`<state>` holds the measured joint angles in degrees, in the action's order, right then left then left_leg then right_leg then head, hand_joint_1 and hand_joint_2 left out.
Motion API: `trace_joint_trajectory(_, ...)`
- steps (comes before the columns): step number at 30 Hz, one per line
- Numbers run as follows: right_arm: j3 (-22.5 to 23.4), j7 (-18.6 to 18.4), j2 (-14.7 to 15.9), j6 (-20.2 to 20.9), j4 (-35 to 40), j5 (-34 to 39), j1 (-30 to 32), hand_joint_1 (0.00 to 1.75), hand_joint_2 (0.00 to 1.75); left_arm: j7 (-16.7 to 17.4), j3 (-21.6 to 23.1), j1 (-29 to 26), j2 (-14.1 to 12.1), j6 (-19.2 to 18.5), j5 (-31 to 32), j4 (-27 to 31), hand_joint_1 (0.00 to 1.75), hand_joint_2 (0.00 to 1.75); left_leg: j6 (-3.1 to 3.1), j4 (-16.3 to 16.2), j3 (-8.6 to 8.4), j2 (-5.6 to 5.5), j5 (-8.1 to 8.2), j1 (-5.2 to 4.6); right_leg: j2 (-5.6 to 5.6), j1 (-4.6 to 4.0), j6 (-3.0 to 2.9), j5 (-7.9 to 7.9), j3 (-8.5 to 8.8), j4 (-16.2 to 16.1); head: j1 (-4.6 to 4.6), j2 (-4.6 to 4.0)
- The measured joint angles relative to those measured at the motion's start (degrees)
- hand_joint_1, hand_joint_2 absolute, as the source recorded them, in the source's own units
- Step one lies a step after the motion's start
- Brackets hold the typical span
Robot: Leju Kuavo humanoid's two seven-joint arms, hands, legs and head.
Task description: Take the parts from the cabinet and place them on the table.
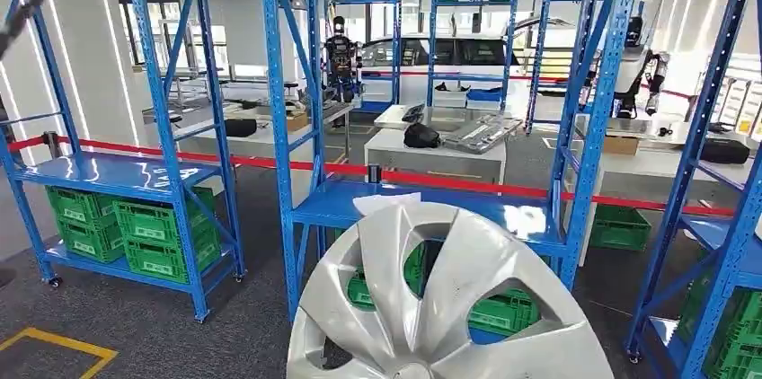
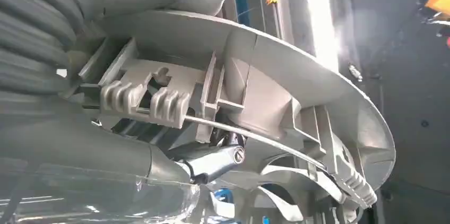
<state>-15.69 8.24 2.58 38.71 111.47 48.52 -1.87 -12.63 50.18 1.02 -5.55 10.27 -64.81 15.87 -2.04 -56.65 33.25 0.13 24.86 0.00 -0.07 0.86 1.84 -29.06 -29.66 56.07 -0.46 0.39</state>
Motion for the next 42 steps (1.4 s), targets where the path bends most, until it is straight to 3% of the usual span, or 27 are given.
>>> trace_joint_trajectory(1, -0.07, 0.0, 0.0, 0.02, 0.02, -0.02, 0.04, 1.75, 1.75, 0.0, -0.02, 0.01, 0.0, 0.0, 0.0, 0.0, 0.0, 1.75, 0.37, -0.28, 0.27, -0.01, 0.0, -0.4, 0.06, -0.31, -0.69, 0.5, -0.09, 0.01, -0.09, 0.0)
trace_joint_trajectory(4, -0.07, 0.07, 0.02, 0.26, 0.02, 0.0, 0.05, 1.75, 1.75, 0.0, -0.11, -0.07, -0.02, -0.02, -0.17, 0.0, 0.0, 1.75, 1.46, -0.12, 0.54, 0.01, -0.72, -0.16, 0.07, -0.54, -1.74, 1.09, -0.68, 0.24, -0.18, 0.0)
trace_joint_trajectory(5, -0.07, 0.07, 0.02, 0.33, 0.02, -0.02, 0.03, 1.75, 1.75, 0.0, -0.15, -0.07, -0.09, 0.0, -0.26, -0.02, 0.0, 1.75, 1.65, -0.45, 0.9, -0.1, -0.55, -0.07, 0.03, 0.17, -2.33, 1.55, -0.56, -0.11, -0.13, 0.0)
trace_joint_trajectory(7, -0.07, 0.07, -0.02, 0.48, 0.02, 0.0, 0.01, 1.75, 1.75, 0.02, -0.2, -0.09, 0.0, -0.04, -0.26, 0.0, 0.0, 1.75, 2.36, -4.64, 2.7, -0.2, 3.28, 0.2, -0.03, 0.16, -2.94, 1.96, -0.79, -0.05, -0.37, 0.0)
trace_joint_trajectory(9, -0.07, 0.09, -0.04, 0.57, 0.02, 0.0, 0.01, 1.75, 1.75, 0.02, -0.26, -0.13, 0.0, -0.04, -0.26, 0.0, 0.0, 1.75, 2.91, -14.71, 6.55, -0.18, 8.3, 0.47, -0.04, 0.03, -3.03, 2.27, -1.41, 0.04, -0.42, 0.0)
trace_joint_trajectory(10, -0.07, 0.09, -0.04, 0.61, -0.02, 0.0, 0.06, 1.75, 1.75, 0.02, -0.28, -0.17, 0.0, -0.04, -0.26, 0.0, 0.0, 1.75, 3.02, -18.44, 7.92, -0.18, 9.57, 0.57, -0.03, -0.03, -3.06, 2.47, -1.71, 0.07, -0.41, 0.0)
trace_joint_trajectory(11, -0.07, 0.09, -0.04, 0.63, -0.02, 0.0, 0.07, 1.75, 1.75, 0.02, -0.28, -0.18, 0.02, -0.04, -0.26, 0.0, 0.0, 1.75, 2.99, -19.07, 7.88, -0.18, 9.39, 0.59, -0.01, -0.06, -2.98, 2.64, -1.93, 0.12, -0.44, 0.0)
trace_joint_trajectory(12, -0.07, 0.09, -0.04, 0.68, -0.02, 0.0, 0.06, 1.75, 1.75, 0.02, -0.31, -0.18, 0.02, -0.04, -0.26, 0.0, 0.0, 1.75, 2.89, -16.85, 6.45, -0.18, 8.06, 0.59, 0.01, -0.11, -2.98, 2.76, -2.08, 0.15, -0.42, -0.02)
trace_joint_trajectory(14, -0.07, 0.09, -0.04, 0.79, -0.02, 0.02, 0.04, 1.75, 1.75, 0.02, -0.39, -0.17, 0.0, -0.04, -0.26, 0.0, 0.0, 1.75, 2.36, -6.56, 0.44, -0.2, 3.75, 0.54, 0.08, -0.27, -2.78, 2.9, -2.07, 0.16, -0.46, 0.0)
trace_joint_trajectory(15, -0.07, 0.09, -0.07, 0.87, -0.02, 0.02, 0.02, 1.75, 1.75, 0.02, -0.42, -0.14, -0.06, -0.02, -0.26, 0.0, 0.0, 1.75, 1.74, -0.91, -2.73, -0.27, 2.51, 0.32, 0.06, -0.25, -2.65, 2.99, -2.03, 0.15, -0.5, 0.0)
trace_joint_trajectory(16, -0.07, 0.09, -0.11, 0.87, -0.02, 0.02, -0.03, 1.75, 1.75, 0.02, -0.44, -0.1, -0.26, 0.0, -0.28, -0.02, 0.0, 1.75, 1.46, 0.09, -3.24, -0.15, 3.29, 0.02, 0.04, -0.69, -2.24, 3.22, -2.34, 0.18, -0.37, 0.0)
trace_joint_trajectory(19, -0.13, 0.11, -0.11, 1.31, -0.02, 0.48, -0.15, 1.75, 1.75, 0.02, -0.44, -0.25, -0.24, 0.0, -0.33, -0.02, 0.0, 1.75, 0.92, 0.13, -2.66, -0.18, 2.77, -0.37, -0.01, -0.41, -1.49, 3.7, -2.66, 0.03, -0.48, 0.0)
trace_joint_trajectory(21, -0.17, 0.26, -0.07, 2.38, 0.0, 2.09, -0.17, 1.75, 1.75, 0.02, -0.48, -0.21, -0.02, 0.04, -0.33, -0.02, 0.0, 1.75, 0.17, 1.48, -3.24, 0.11, 1.53, 0.24, 0.02, -0.48, -1.09, 3.24, -3.52, 0.74, -0.48, 0.0)
trace_joint_trajectory(22, -0.22, 0.28, -0.07, 2.84, 0.02, 3.04, -0.5, 1.75, 1.75, 0.0, -0.48, -0.15, -0.04, 0.04, -0.2, -0.02, 0.0, 1.75, -0.31, 1.64, -2.97, 0.16, 1.18, 0.27, 0.03, -0.49, -1.35, 1.34, -4.75, 3.35, -0.2, 0.0)
trace_joint_trajectory(24, -0.37, 0.22, -0.04, 3.37, 0.02, 4.68, -0.81, 1.75, 1.75, 0.0, -0.5, -0.18, 0.02, 0.07, 0.02, -0.02, 0.0, 1.75, -0.49, 1.62, -2.44, 0.19, 0.91, 0.14, 0.03, -0.29, -1.65, -2.87, -8.91, 12.94, -0.13, 0.0)
trace_joint_trajectory(25, -0.5, 0.13, -0.04, 3.61, 0.02, 5.47, -0.81, 1.75, 1.75, -0.07, -0.5, -0.19, 0.02, 0.18, 0.11, -0.02, 0.0, 1.75, -0.5, 1.59, -2.19, 0.21, 0.78, 0.09, 0.02, -0.29, -1.54, -4.24, -10.76, 17.22, -0.13, 0.0)
trace_joint_trajectory(26, -0.63, 0.04, -0.02, 3.8, 0.02, 6.42, -0.81, 1.75, 1.75, -0.15, -0.5, -0.19, 0.04, 0.35, 0.24, -0.02, 0.0, 1.75, -0.47, 1.55, -2.03, 0.2, 0.67, 0.08, 0.02, -0.27, -1.17, -4.5, -11.52, 19.16, -0.09, 0.0)
trace_joint_trajectory(27, -0.72, -0.02, 0.02, 3.94, 0.02, 7.09, -0.81, 1.75, 1.75, -0.2, -0.52, -0.19, 0.07, 0.44, 0.39, -0.02, 0.0, 1.75, -0.43, 1.49, -1.96, 0.16, 0.63, 0.08, 0.02, -0.18, -0.71, -3.79, -10.7, 17.94, -0.07, 0.0)
trace_joint_trajectory(28, -0.9, -0.02, 0.02, 4.13, 0.02, 7.83, -0.86, 1.75, 1.75, -0.26, -0.53, -0.19, 0.09, 0.63, 0.68, -0.02, 0.0, 1.75, -0.37, 1.3, -1.88, 0.1, 0.61, 0.1, 0.02, -0.05, -0.12, -2.17, -8.47, 14.03, -0.07, 0.0)
trace_joint_trajectory(30, -1.18, -0.02, 0.0, 4.74, 0.32, 8.91, -1.08, 1.75, 1.75, -0.37, -0.57, -0.18, 0.13, 0.81, 0.79, -0.02, 0.0, 1.75, -0.03, 0.54, -1.62, -0.02, 0.84, 0.13, -0.04, 0.21, 0.67, 1.63, -2.64, 3.21, 0.02, 0.0)
trace_joint_trajectory(31, -1.42, -0.02, 0.0, 5.0, 0.52, 9.2, -1.39, 1.75, 1.75, -0.44, -0.68, -0.17, 0.13, 0.94, 0.81, -0.02, 0.0, 1.75, 0.35, -0.04, -1.19, 0.0, 1.09, -0.28, -0.07, 0.03, 0.17, 1.45, -1.5, 0.38, 0.13, 0.0)
trace_joint_trajectory(32, -1.66, -0.02, -0.11, 5.2, 0.79, 9.47, -1.54, 1.75, 1.75, -0.5, -0.83, -0.14, 0.13, 1.03, 0.83, -0.02, 0.0, 1.75, 0.58, -0.25, -0.85, 0.03, 1.09, -0.37, 0.1, 0.03, -0.6, 1.79, -1.5, 0.53, -0.04, -0.02)
trace_joint_trajectory(34, -1.95, 0.04, -0.33, 5.51, 1.31, 9.79, -1.74, 1.75, 1.75, -0.57, -0.98, -0.18, 0.13, 1.05, 0.87, -0.02, 0.0, 1.75, 1.16, -0.19, -0.59, 0.05, 0.72, -0.21, 0.14, -0.27, -1.12, 1.99, -1.93, 0.78, -0.11, 0.0)
trace_joint_trajectory(36, -2.16, -0.09, -0.48, 5.51, 1.62, 9.84, -2.19, 1.75, 1.75, -0.61, -1.03, -0.18, 0.13, 1.09, 0.94, -0.02, 0.0, 1.75, 1.68, -0.6, -0.1, 0.03, 1.12, -0.03, 0.12, 0.38, -1.89, 2.43, -1.93, 0.47, -0.07, 0.0)
trace_joint_trajectory(39, -2.58, -0.22, -0.79, 5.51, 2.1, 9.58, -2.59, 1.75, 1.75, -0.74, -1.16, -0.18, 0.28, 1.2, 1.22, -0.02, 0.0, 1.75, 2.59, -10.21, 4.02, -0.09, 7.02, 0.41, 0.1, 0.3, -2.4, 2.62, -2.19, 0.49, -0.31, 0.0)
trace_joint_trajectory(40, -2.6, -0.22, -0.81, 5.51, 2.16, 9.38, -2.61, 1.75, 1.75, -0.76, -1.27, -0.27, 0.31, 1.25, 1.31, -0.02, 0.0, 1.75, 2.79, -16.15, 6.67, -0.09, 9.44, 0.52, 0.09, 0.18, -2.43, 2.64, -2.36, 0.51, -0.37, 0.0)
trace_joint_trajectory(42, -2.71, -0.09, -0.81, 5.51, 2.21, 8.81, -2.56, 1.75, 1.75, -0.83, -1.35, -0.36, 0.33, 1.33, 1.49, -0.02, 0.0, 1.75, 2.79, -19.11, 7.83, -0.08, 9.67, 0.63, 0.09, 0.12, -2.56, 2.77, -2.49, 0.53, -0.39, 0.0)
